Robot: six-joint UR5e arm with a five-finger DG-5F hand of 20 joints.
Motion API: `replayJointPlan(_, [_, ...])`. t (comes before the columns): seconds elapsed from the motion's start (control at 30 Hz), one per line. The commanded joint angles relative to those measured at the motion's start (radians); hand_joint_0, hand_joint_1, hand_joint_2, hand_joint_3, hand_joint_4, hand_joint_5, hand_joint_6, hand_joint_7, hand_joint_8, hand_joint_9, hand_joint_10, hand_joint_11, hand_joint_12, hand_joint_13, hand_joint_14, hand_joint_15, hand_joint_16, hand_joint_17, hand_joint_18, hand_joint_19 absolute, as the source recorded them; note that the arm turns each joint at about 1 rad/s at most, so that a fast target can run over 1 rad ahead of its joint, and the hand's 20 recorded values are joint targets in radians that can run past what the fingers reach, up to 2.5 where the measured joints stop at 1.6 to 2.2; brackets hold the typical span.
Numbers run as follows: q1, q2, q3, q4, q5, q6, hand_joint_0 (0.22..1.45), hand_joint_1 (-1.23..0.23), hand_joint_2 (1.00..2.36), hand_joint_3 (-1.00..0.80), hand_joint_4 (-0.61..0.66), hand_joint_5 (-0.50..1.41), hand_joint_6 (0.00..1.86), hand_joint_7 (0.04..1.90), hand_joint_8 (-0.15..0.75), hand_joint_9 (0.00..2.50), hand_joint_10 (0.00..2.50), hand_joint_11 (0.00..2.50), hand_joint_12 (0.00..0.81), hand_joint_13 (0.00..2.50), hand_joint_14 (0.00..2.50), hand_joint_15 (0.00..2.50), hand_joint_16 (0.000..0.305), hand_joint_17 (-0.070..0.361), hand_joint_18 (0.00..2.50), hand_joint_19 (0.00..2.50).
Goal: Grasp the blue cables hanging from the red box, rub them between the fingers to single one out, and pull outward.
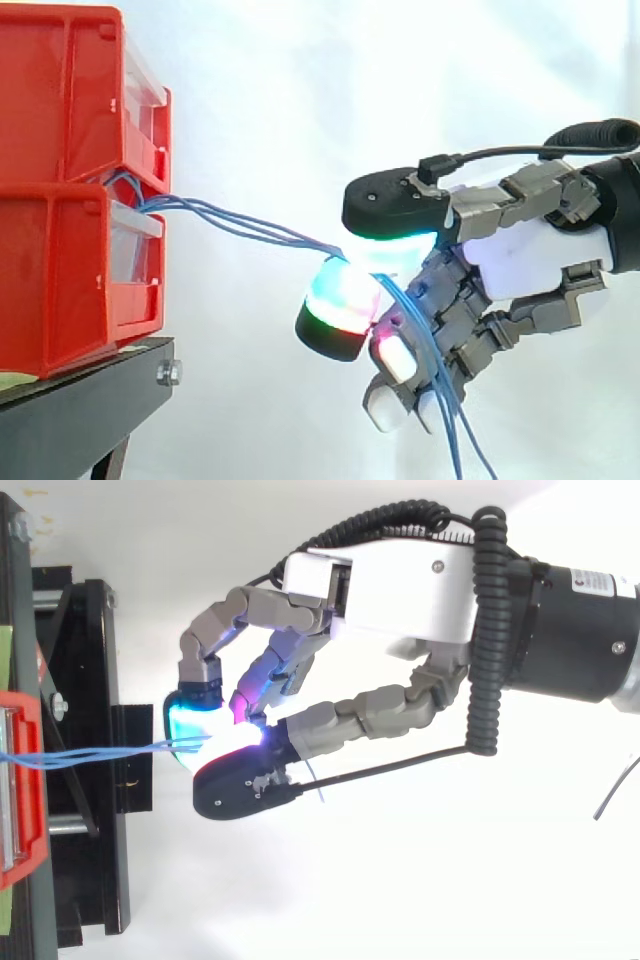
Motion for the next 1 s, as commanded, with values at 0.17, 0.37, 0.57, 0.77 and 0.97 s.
replayJointPlan(0.17, [-0.002, 0.005, 0.001, -0.011, 0.002, 0.000, 0.74, -0.88, 1.02, -0.24, -0.11, -0.18, 0.90, 1.12, 0.286, 0.96, 0.02, 0.64, 0.375, 0.78, 0.02, 0.38, 0.050, 0.113, 0.76, 0.50])
replayJointPlan(0.37, [-0.002, 0.008, 0.001, -0.013, 0.002, 0.000, 0.78, -0.90, 1.02, -0.27, -0.15, -0.18, 0.90, 1.18, 0.283, 0.96, 0.02, 0.64, 0.377, 0.78, 0.01, 0.38, 0.049, 0.111, 0.74, 0.51])
replayJointPlan(0.57, [-0.002, 0.008, 0.000, -0.013, 0.002, 0.000, 0.80, -0.90, 1.01, -0.32, -0.18, -0.18, 0.92, 1.27, 0.280, 0.97, 0.02, 0.64, 0.373, 0.77, 0.02, 0.38, 0.049, 0.110, 0.73, 0.52])
replayJointPlan(0.77, [0.000, 0.008, 0.000, -0.013, 0.002, 0.000, 0.82, -0.89, 1.00, -0.44, -0.21, -0.18, 0.93, 1.13, 0.274, 0.97, 0.02, 0.63, 0.368, 0.78, 0.02, 0.39, 0.048, 0.108, 0.73, 0.52])
replayJointPlan(0.97, [-0.002, 0.007, 0.001, -0.013, 0.002, 0.000, 0.79, -0.91, 1.00, -0.50, -0.12, -0.19, 0.92, 0.99, 0.266, 0.95, 0.02, 0.63, 0.371, 0.81, 0.02, 0.39, 0.048, 0.109, 0.77, 0.48])
